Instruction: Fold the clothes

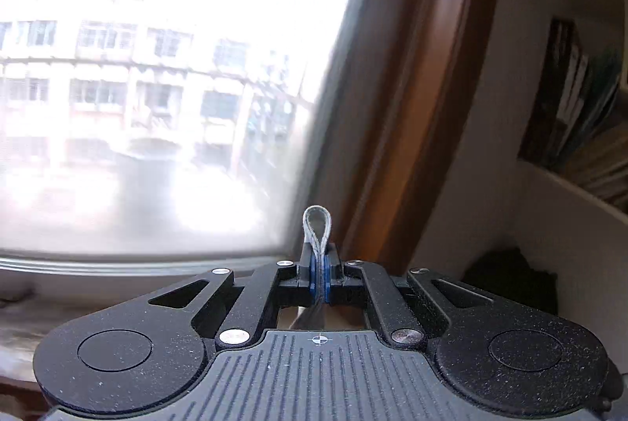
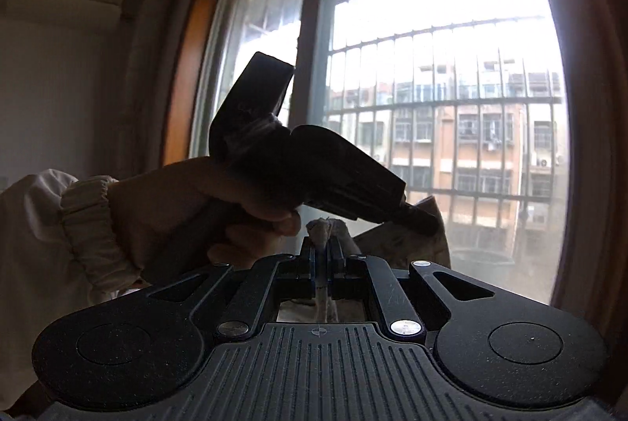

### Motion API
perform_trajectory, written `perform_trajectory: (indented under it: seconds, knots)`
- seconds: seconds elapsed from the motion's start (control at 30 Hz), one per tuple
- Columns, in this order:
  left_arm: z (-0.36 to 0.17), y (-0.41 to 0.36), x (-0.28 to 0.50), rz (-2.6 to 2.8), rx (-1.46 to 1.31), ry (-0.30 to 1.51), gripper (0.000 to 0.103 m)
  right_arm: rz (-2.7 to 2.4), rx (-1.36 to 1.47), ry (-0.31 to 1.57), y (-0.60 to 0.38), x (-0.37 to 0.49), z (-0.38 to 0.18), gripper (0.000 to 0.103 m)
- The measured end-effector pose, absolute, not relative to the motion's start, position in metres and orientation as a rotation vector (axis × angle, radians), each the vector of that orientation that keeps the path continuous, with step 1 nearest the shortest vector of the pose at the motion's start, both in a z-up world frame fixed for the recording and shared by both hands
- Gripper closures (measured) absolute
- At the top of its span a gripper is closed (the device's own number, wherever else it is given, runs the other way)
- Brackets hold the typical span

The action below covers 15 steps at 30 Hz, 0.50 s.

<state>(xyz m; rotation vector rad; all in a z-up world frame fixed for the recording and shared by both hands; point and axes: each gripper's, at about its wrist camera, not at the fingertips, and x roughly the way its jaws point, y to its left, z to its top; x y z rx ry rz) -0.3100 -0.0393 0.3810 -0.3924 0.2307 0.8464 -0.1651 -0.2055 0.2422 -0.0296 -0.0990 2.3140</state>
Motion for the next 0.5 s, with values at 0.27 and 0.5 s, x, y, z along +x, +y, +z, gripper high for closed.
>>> perform_trajectory:
  seconds: [0.27, 0.5]
  knots:
    - [0.342, -0.039, -0.417, 0.957, -0.472, 0.227, 0.099, 2.463, -0.145, -0.124, -0.207, -0.265, 0.215, 0.097]
    - [0.278, -0.029, -0.509, 1.020, -0.580, 0.239, 0.099, 2.544, -0.275, -0.062, -0.192, -0.341, 0.163, 0.097]
